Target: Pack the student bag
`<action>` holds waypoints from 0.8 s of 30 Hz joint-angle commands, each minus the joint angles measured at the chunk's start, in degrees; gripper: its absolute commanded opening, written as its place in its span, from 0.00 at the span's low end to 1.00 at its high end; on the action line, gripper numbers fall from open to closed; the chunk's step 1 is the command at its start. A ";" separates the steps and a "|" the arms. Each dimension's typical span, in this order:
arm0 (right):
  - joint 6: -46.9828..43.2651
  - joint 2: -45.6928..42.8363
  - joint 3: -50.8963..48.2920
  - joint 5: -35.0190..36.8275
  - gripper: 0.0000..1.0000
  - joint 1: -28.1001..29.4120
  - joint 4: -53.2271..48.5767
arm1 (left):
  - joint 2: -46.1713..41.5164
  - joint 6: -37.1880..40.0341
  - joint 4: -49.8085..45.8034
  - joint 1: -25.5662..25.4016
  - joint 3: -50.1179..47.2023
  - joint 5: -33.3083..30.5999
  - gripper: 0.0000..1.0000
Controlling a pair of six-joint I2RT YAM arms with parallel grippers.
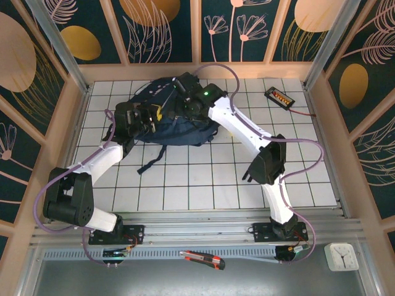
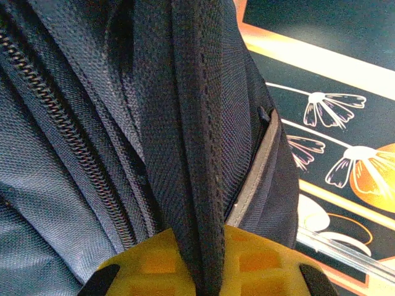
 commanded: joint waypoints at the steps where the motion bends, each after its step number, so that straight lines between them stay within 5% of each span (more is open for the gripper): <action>1: 0.16 1.38 5.34 0.95 0.99 0.95 -3.45 | -2.54 0.20 7.14 -0.30 1.49 1.93 0.00; 3: 0.70 2.14 5.09 1.67 0.99 1.26 -3.05 | -2.34 0.34 7.00 -0.29 1.87 2.03 0.00; 9: 1.73 4.22 6.26 0.98 0.71 1.69 -2.20 | -1.66 0.74 6.30 -0.25 2.93 2.11 0.00; 24: -1.19 6.16 4.09 3.87 0.54 4.08 -2.07 | -0.75 0.82 5.98 -0.25 4.08 2.14 0.00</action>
